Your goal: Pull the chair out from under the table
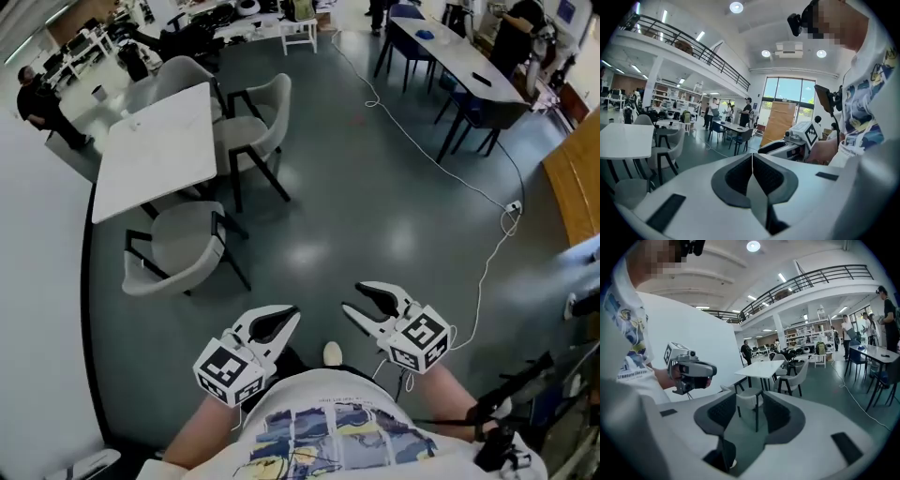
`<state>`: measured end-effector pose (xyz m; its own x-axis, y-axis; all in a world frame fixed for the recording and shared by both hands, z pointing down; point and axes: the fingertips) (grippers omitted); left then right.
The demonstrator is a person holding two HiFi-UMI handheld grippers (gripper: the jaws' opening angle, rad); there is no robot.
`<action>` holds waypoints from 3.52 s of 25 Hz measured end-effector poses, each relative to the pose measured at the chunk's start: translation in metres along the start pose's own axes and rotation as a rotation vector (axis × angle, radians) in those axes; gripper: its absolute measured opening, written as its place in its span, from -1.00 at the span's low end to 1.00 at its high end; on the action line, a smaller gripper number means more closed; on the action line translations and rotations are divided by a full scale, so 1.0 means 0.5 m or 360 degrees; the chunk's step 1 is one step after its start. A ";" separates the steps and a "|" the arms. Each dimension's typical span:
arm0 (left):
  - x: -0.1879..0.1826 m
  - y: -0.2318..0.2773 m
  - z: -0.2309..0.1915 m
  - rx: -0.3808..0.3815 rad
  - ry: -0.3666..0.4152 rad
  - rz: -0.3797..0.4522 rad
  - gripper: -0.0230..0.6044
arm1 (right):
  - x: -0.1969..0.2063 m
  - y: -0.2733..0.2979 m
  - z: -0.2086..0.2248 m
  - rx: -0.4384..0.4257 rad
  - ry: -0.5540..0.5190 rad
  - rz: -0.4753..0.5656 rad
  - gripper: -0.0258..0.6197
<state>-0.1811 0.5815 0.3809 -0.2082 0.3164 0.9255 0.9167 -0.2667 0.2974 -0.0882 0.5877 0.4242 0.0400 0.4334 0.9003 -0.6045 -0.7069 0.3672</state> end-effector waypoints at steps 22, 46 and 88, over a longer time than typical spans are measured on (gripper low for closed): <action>-0.271 0.199 -0.698 -0.0184 -0.0033 0.0099 -0.71 | -0.325 0.594 0.572 0.0011 0.0031 -0.0165 -0.40; -0.508 0.544 -1.147 -0.0843 -0.0296 0.0108 -0.68 | -0.436 1.229 1.487 0.0104 0.0552 -0.0410 -0.19; -0.554 0.638 -1.237 -0.0937 -0.0287 0.0067 -0.68 | -0.283 1.211 1.804 0.0527 0.0980 -0.0723 -0.61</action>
<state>-0.0421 -0.1543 0.3645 -0.0675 0.4299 0.9004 0.5699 -0.7241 0.3884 0.2578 -0.4056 0.7300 -0.2768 0.8761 0.3947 -0.3654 -0.4759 0.8000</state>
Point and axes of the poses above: the fingertips, and each gripper's own axes: y forward along the fingers, z to its right, x out of its underside, and after that the axes turned 1 degree about -x, right-handed
